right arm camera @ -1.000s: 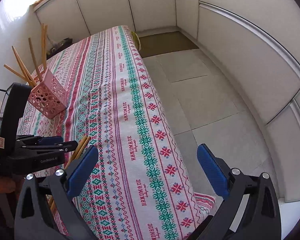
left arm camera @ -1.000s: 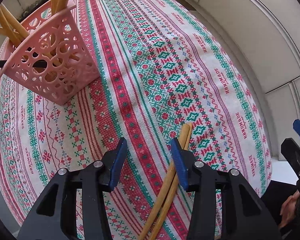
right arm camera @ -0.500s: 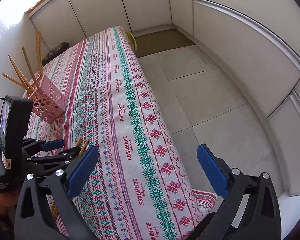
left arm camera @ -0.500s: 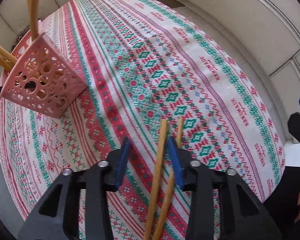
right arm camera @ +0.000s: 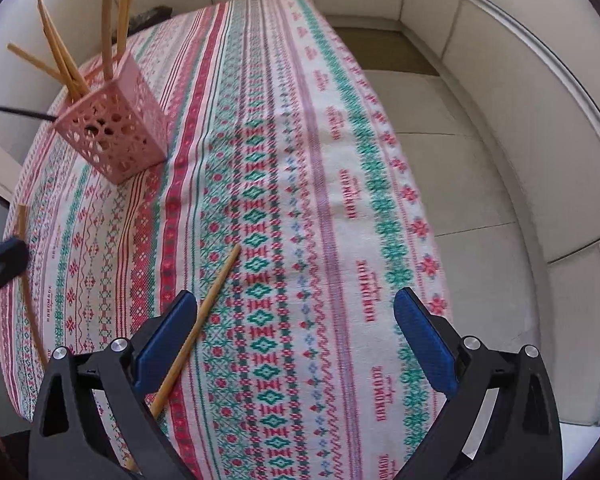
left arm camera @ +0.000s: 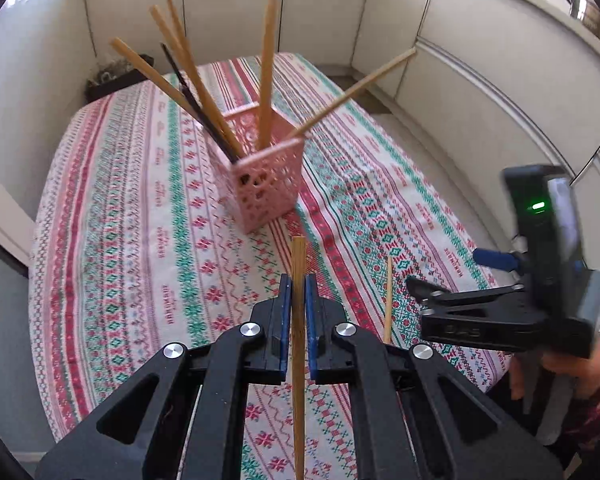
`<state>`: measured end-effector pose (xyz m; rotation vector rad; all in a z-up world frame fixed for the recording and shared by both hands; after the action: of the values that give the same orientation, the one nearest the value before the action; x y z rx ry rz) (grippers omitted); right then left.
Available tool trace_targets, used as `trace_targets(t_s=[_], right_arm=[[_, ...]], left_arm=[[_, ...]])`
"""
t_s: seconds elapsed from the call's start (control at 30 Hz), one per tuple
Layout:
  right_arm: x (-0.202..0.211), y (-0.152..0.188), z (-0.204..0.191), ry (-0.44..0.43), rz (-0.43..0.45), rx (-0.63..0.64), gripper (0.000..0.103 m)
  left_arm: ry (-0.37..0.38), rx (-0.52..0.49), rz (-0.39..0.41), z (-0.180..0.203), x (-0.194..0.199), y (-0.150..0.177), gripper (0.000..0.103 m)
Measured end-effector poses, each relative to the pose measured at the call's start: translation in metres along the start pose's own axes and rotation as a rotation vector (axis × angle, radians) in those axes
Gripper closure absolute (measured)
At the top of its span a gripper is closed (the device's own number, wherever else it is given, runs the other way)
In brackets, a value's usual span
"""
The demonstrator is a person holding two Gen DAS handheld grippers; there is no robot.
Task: Organize utensils
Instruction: 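Grasp a wooden chopstick with the left tool while the right tool grasps another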
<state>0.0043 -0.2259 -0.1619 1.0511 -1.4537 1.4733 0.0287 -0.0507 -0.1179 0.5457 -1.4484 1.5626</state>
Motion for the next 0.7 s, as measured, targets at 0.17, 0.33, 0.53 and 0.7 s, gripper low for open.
trace_targets(t_s=[0.17,0.33,0.53,0.7], right_arm=[[-0.031,-0.01,-0.035,0.02,-0.074,-0.027,0.013],[-0.017,-0.007,-0.043,0.031,0.042,-0.06,0.084],[0.002,0.008,-0.023,-0.119,0.132,-0.142,0.098],[0.076,0.022,-0.027,-0.068,0.41,-0.055,0.098]], left_arm=[[0.059,0.039,0.113,-0.028,0.034,-0.021,0.097],[0.089,0.086,0.151,-0.044,0.051,-0.027,0.096],[0.106,0.104,0.189,-0.051,0.063,-0.025,0.096],[0.124,0.113,0.236,-0.046,0.076,-0.026,0.096]])
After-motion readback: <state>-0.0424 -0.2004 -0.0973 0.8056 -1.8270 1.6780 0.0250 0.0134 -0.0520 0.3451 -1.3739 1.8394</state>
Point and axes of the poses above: each gripper's, at about its wrist camera, not at the fingertips, and x roughly against the way its jaws point, z to its right, y to its underside, the point moved 2 cm from there along -x, roughly the way its jaws point, and after that the axes turned 12 degrees about x, right-handed, at the moved point
